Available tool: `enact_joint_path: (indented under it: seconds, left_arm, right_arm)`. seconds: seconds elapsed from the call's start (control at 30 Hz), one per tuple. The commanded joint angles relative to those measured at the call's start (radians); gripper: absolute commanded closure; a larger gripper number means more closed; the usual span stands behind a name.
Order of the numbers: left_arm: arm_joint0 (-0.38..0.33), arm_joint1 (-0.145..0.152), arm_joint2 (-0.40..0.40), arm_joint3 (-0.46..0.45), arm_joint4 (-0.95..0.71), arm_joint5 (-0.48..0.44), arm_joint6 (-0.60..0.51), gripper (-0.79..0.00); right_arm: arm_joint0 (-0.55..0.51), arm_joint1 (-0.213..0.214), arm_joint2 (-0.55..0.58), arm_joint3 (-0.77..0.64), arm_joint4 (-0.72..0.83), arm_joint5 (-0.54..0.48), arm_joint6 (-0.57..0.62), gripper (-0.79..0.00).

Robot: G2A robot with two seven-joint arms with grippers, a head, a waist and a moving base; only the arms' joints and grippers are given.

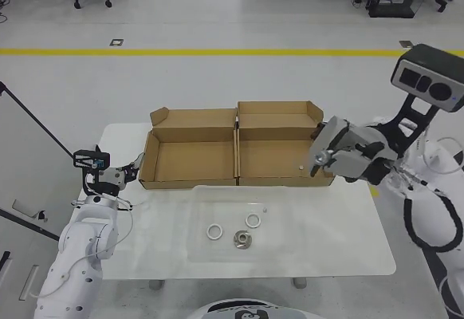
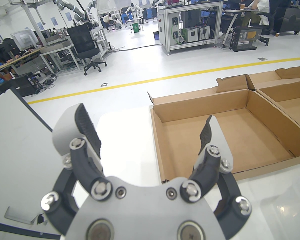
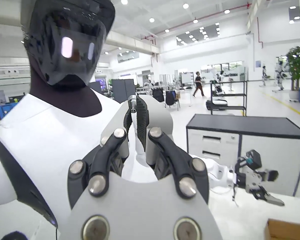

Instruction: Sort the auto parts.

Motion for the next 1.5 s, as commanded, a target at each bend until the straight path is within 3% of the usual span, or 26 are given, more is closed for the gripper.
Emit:
enact_joint_path:
  seconds: [0.0, 0.3, 0.87, 1.47]
  left_arm:
    - [0.0, 0.0, 0.0, 0.0, 0.0, 0.0, 0.0, -0.785]
    - [0.0, 0.0, 0.0, 0.0, 0.0, 0.0, 0.0, -0.785]
    - [0.0, 0.0, 0.0, 0.0, 0.0, 0.0, 0.0, -0.785]
    - [0.0, 0.0, 0.0, 0.0, 0.0, 0.0, 0.0, -0.785]
  right_arm:
    - [-0.012, -0.006, -0.008, -0.009, 0.056, -0.026, -0.019, 0.0]
    - [-0.035, -0.029, -0.001, -0.01, 0.162, -0.074, -0.037, 0.0]
    - [-0.057, -0.042, 0.084, -0.003, 0.005, 0.1, 0.039, 0.0]
    - [-0.101, -0.078, 0.079, -0.029, 0.184, 0.02, 0.032, 0.0]
